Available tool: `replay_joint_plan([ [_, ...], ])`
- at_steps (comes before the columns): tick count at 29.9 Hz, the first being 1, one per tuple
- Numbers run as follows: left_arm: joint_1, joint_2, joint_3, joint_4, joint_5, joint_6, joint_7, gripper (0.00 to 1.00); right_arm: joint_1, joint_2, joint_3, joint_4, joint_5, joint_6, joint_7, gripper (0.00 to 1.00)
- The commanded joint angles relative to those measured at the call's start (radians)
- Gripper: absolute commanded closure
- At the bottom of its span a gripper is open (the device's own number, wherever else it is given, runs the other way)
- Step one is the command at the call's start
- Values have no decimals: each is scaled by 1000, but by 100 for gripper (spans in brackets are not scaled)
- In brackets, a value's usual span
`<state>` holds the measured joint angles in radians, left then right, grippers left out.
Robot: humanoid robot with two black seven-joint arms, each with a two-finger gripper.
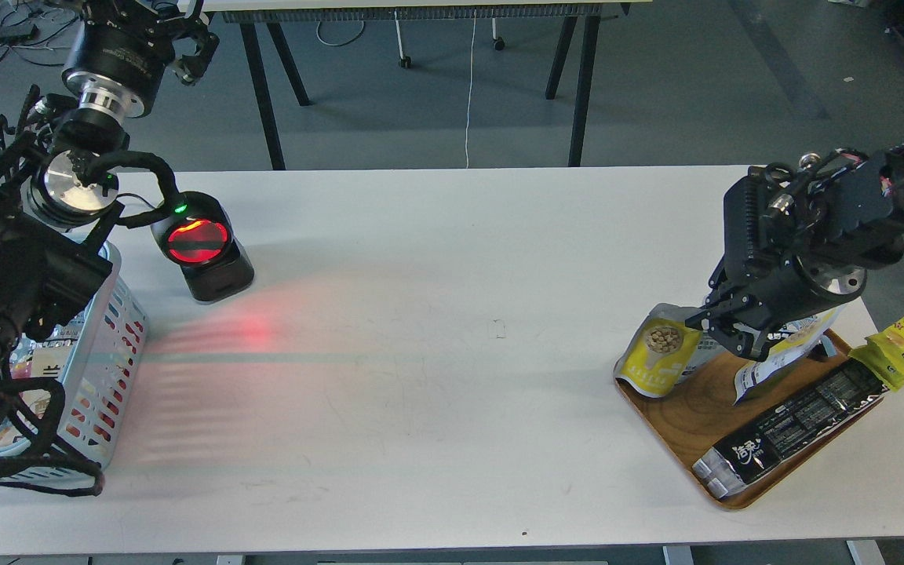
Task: Scan snack and place in basket
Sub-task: 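Lift the yellow bag and carry it toward the table center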
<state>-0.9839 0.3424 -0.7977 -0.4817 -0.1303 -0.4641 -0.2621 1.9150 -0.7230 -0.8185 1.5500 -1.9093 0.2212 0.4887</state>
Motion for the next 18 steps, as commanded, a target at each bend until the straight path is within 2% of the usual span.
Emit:
replay_joint_plan([
  [1, 2, 0, 0, 0, 0, -1, -11, 0, 45, 5, 32, 4, 91, 1, 0, 100],
  [7, 2, 0, 0, 0, -2, -1, -20, 0, 107, 94, 68, -2, 145, 1, 0, 100],
  [14, 2, 0, 0, 0, -2, -1, -20, 0, 102, 230, 104, -82, 233, -2, 0, 100],
  [18, 2, -2, 2, 0, 0, 12, -35, 0, 95, 315, 111, -123, 274, -3, 0, 100],
])
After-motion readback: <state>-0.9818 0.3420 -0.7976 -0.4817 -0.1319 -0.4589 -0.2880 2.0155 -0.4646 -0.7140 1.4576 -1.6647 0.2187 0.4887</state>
